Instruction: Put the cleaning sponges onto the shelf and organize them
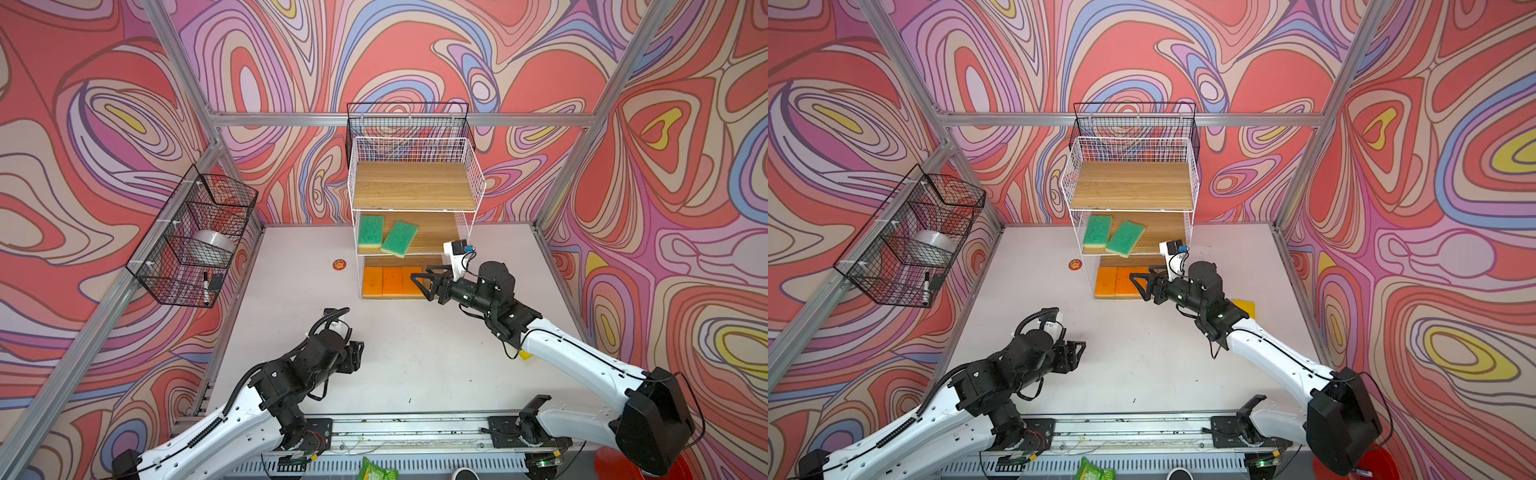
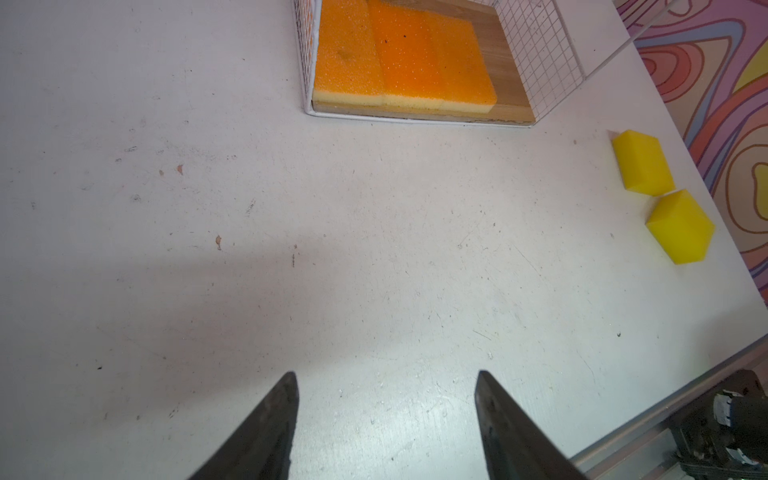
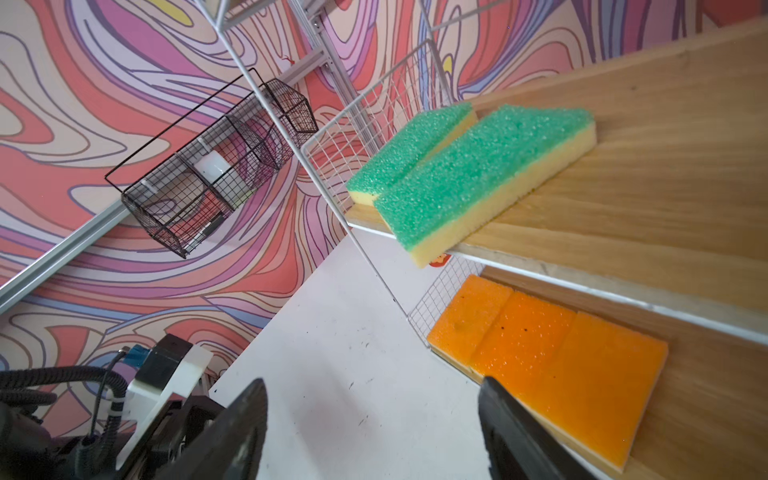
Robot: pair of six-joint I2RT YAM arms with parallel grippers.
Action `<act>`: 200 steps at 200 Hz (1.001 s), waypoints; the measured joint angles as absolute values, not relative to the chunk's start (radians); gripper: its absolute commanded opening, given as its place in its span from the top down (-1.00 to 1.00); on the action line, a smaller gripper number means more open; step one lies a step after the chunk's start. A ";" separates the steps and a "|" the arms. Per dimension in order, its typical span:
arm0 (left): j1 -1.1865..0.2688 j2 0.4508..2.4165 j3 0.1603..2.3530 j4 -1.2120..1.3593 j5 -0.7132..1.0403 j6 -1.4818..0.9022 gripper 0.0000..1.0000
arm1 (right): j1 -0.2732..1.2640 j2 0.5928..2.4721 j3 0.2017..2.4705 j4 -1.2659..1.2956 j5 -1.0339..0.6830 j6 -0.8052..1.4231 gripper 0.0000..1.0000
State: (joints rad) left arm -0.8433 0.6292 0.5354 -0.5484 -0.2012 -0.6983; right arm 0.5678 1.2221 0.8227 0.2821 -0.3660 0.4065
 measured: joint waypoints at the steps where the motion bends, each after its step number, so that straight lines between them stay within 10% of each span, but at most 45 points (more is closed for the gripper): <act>1: -0.843 0.628 0.535 -0.548 -0.201 -0.698 -0.37 | 0.568 1.222 0.823 0.285 -0.367 0.404 -0.68; 200: -0.843 0.579 0.463 -0.517 -0.203 -0.691 -0.38 | 0.568 1.471 1.101 0.209 -0.330 0.094 -0.75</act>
State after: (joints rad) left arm -0.8433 0.5793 0.4629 -0.5171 -0.2031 -0.6910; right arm 0.5678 1.4708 1.1011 0.2092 -0.3298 0.0940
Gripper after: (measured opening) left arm 0.692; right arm 0.872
